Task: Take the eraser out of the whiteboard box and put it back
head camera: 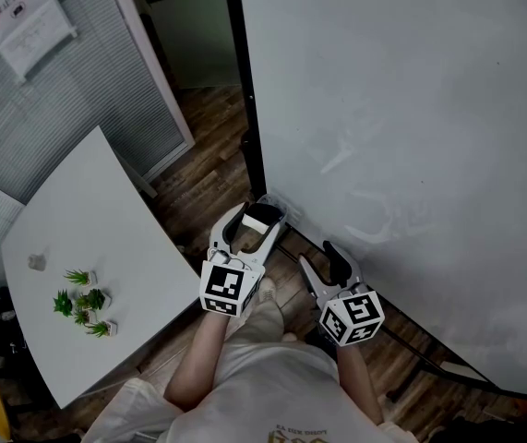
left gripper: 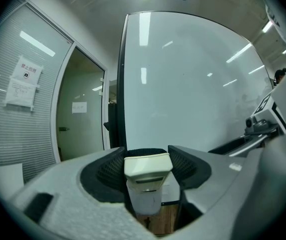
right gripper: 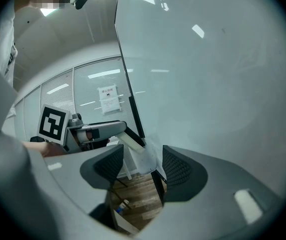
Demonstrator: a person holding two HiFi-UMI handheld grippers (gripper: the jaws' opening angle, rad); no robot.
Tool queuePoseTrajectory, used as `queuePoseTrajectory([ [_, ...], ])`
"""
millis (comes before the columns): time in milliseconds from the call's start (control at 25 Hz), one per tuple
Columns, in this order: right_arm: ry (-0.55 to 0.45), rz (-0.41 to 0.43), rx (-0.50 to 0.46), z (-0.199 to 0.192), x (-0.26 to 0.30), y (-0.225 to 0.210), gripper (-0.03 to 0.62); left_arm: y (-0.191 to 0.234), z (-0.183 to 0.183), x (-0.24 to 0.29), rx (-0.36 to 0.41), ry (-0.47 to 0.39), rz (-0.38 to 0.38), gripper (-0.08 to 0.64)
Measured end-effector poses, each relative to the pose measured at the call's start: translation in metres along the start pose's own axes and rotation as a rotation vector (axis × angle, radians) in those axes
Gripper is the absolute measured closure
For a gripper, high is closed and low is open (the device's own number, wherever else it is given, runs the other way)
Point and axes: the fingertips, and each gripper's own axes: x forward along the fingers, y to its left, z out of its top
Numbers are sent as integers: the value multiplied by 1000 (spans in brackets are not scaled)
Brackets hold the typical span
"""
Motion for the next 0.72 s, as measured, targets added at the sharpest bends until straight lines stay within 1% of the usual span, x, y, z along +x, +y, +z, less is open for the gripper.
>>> queuePoseTrajectory([
  [720, 22, -3, 7, -8, 6, 0, 347, 2, -22, 16, 0, 48, -35, 293],
])
